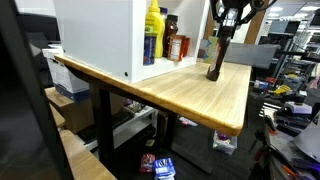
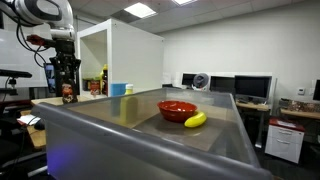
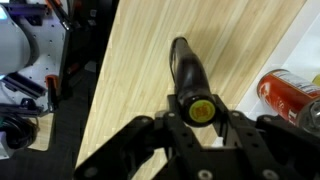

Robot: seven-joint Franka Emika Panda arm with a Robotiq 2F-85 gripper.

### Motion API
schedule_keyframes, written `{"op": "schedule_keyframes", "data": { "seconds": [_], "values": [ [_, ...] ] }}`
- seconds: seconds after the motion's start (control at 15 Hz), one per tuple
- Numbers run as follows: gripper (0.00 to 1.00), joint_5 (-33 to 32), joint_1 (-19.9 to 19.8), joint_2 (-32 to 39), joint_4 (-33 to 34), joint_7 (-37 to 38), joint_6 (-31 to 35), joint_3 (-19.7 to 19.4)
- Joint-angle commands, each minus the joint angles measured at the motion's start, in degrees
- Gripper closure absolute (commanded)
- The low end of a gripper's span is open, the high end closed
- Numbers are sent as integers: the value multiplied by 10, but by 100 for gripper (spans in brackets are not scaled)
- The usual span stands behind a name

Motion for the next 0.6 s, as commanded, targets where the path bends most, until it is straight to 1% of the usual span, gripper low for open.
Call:
{"op": "schedule_keyframes", "data": {
  "seconds": [0.0,0.07,0.53],
  "values": [
    [90,-8,-6,3,-7,117,13,10],
    [90,-10,-7,3,-6,155,9,11],
    [90,-27,-9,9,0,323,-15,14]
  ]
}}
